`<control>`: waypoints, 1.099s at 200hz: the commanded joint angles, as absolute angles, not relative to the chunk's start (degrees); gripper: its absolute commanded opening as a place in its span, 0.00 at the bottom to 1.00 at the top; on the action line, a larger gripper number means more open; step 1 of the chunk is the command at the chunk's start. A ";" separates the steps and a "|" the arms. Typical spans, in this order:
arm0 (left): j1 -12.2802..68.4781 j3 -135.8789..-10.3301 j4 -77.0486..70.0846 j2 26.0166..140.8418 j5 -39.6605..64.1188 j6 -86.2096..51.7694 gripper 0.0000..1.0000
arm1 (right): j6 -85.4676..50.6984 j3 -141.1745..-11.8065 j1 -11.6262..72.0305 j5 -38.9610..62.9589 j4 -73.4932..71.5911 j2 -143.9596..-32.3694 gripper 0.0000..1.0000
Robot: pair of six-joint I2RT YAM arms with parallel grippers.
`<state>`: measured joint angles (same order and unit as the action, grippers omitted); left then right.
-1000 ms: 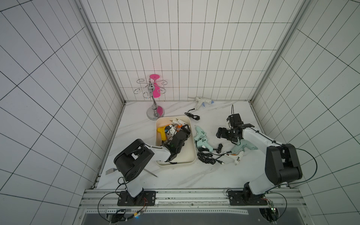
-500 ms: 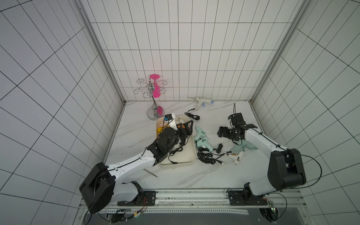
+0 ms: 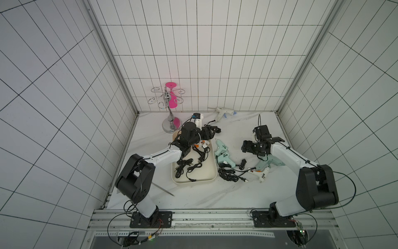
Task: Put the hot melt glue gun into the storage box
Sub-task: Place the hot melt adhesive gun in the storage box, then adjust the hot melt adhesive gun in the storage box.
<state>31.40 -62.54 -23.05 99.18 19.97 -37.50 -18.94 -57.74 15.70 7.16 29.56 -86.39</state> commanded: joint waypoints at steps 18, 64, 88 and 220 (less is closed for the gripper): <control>28.37 -65.79 -36.71 109.42 27.28 -48.59 0.55 | -21.18 -61.94 15.53 6.31 32.82 -85.77 0.84; 26.04 -62.21 -42.38 114.85 22.06 -48.95 0.51 | -21.38 -63.01 15.73 5.44 34.72 -85.49 0.84; 25.39 -58.21 -41.48 113.56 19.82 -47.20 0.51 | -21.36 -64.34 15.91 5.71 35.97 -86.60 0.84; 25.59 -47.31 -16.10 84.77 7.56 -34.15 0.52 | -16.44 -72.11 18.30 6.11 38.65 -88.02 0.79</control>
